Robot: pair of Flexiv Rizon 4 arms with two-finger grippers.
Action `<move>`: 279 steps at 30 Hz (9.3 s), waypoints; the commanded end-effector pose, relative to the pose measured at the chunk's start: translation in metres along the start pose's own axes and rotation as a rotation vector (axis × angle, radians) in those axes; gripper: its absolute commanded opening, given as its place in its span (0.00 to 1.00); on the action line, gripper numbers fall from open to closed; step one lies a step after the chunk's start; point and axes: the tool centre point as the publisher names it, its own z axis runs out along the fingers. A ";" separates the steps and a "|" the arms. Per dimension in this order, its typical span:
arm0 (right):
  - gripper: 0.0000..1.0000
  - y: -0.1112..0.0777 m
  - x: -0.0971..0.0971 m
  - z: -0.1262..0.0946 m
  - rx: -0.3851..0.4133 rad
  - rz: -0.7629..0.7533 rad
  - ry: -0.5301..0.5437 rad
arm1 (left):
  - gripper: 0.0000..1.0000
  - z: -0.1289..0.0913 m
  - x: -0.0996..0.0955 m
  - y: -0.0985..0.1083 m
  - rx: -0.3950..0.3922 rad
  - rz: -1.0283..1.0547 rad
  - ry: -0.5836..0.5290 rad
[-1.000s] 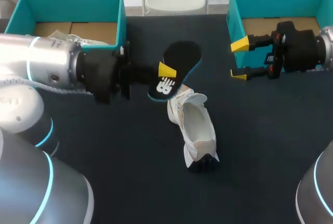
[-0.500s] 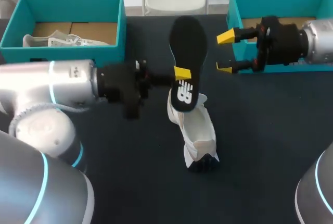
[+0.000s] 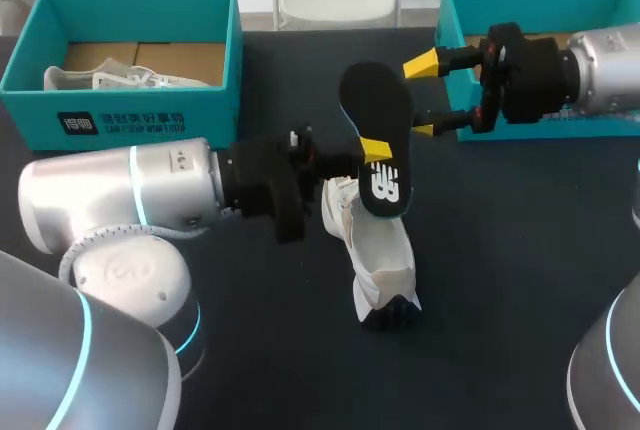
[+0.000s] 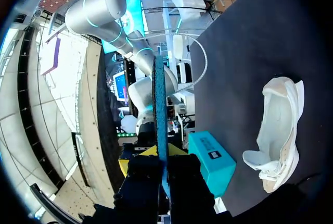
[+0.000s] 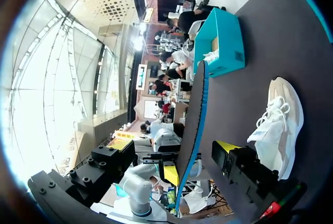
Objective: Take the shoe out of the shoebox, open the shoe tongue, remove and reinsert the insole, then place the shoe into the shoebox
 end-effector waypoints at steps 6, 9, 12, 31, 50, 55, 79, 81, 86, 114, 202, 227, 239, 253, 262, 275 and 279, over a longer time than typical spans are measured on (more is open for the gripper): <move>0.61 0.009 -0.010 0.008 0.018 0.009 0.021 | 0.00 0.020 0.000 -0.003 -0.015 0.000 -0.002; 0.47 0.008 -0.012 0.008 0.012 0.014 0.026 | 0.00 0.020 -0.001 -0.006 -0.006 -0.003 -0.007; 0.40 0.009 -0.013 0.007 0.018 0.015 0.032 | 0.00 0.020 -0.001 -0.007 -0.005 -0.010 -0.008; 0.00 0.011 -0.023 0.012 0.066 0.059 0.061 | 0.00 0.018 -0.009 -0.004 0.007 -0.002 -0.018; 0.00 0.014 -0.031 0.001 0.089 0.087 0.062 | 1.00 -0.036 -0.015 0.034 0.031 -0.094 0.092; 0.00 0.016 -0.034 0.003 0.095 0.085 0.068 | 1.00 -0.050 -0.014 0.043 0.018 -0.089 0.231; 0.00 0.014 -0.048 0.008 0.118 0.091 0.093 | 1.00 -0.032 -0.053 0.057 -0.003 -0.189 0.581; 0.00 0.014 -0.049 0.008 0.117 0.091 0.095 | 1.00 -0.025 -0.059 0.059 -0.017 -0.176 0.700; 0.00 0.016 -0.050 0.011 0.117 0.086 0.097 | 1.00 -0.009 -0.060 0.063 -0.040 -0.127 0.929; 0.00 0.018 -0.049 0.012 0.137 0.096 0.097 | 1.00 0.005 -0.017 0.078 0.023 -0.133 1.557; 0.00 0.015 -0.048 -0.006 0.124 0.114 0.082 | 1.00 -0.013 -0.003 0.086 0.167 -0.153 0.316; 0.00 0.009 -0.048 0.003 0.109 0.122 0.089 | 1.00 -0.007 0.006 0.091 0.115 -0.116 0.113; 0.00 0.012 -0.049 0.006 0.111 0.122 0.095 | 1.00 0.008 0.021 0.096 0.086 -0.123 0.055; 0.00 0.013 -0.051 0.015 0.105 0.123 0.109 | 0.46 0.040 0.037 0.096 0.041 -0.126 -0.016; 0.00 0.010 -0.052 0.015 0.093 0.118 0.109 | 0.42 0.047 0.046 0.101 -0.007 -0.139 -0.015; 0.00 0.007 -0.053 0.016 0.082 0.116 0.112 | 0.26 0.054 0.050 0.097 -0.019 -0.159 -0.007; 0.00 0.007 -0.054 0.016 0.083 0.115 0.115 | 0.14 0.055 0.051 0.098 -0.026 -0.165 -0.006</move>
